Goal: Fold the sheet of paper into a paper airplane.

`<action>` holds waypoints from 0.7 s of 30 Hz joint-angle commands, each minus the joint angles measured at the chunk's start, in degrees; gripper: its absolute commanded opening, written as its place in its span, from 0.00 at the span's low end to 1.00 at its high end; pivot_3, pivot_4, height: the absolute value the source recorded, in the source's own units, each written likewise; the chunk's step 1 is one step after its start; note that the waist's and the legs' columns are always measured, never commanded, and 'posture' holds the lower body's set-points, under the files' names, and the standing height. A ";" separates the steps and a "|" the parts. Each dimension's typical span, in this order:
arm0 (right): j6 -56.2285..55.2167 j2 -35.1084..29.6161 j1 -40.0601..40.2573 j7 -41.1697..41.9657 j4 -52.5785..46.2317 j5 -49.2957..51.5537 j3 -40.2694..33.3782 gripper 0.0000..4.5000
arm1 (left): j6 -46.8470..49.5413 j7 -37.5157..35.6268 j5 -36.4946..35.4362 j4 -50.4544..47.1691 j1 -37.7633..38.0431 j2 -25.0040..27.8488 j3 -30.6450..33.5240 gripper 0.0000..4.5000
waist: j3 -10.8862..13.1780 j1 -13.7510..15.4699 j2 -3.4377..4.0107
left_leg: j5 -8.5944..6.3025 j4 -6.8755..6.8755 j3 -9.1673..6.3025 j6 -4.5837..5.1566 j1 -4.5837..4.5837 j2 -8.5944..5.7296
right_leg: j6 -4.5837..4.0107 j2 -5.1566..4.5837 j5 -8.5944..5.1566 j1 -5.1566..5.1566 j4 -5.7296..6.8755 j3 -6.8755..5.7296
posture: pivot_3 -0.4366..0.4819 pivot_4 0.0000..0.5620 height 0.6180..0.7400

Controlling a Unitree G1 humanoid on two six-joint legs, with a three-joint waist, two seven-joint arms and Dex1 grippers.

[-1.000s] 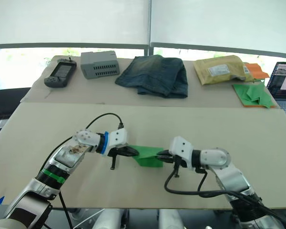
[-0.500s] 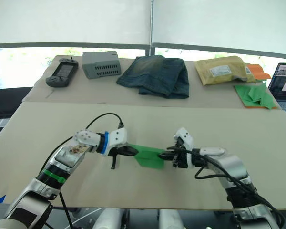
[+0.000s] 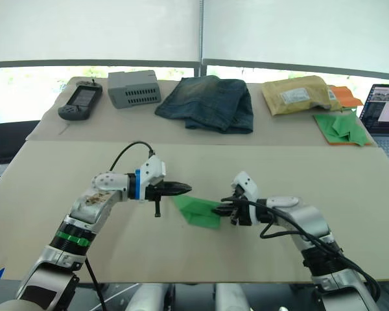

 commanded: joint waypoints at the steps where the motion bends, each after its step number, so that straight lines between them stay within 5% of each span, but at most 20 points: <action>1: 0.89 -0.51 0.94 -1.70 3.22 -3.79 2.28 0.01 | 1.47 -2.34 -2.94 -5.74 1.81 0.36 -0.68 0.00 | -0.03 -0.08 0.03 | 0.00 0.00 0.00 0.00 0.01 0.00 | 0.00 0.00 0.00 0.01 0.01 0.00 | 0.48 0.27 0.91; 21: -3.66 -1.46 3.80 -1.76 -1.26 -6.25 1.35 0.01 | -6.83 2.77 10.53 8.70 1.79 -2.37 -8.55 0.00 | -0.19 0.35 0.05 | 0.00 -0.01 0.05 0.00 0.11 -0.08 | 0.01 0.05 -0.01 0.10 -0.02 0.03 | 0.48 0.27 0.91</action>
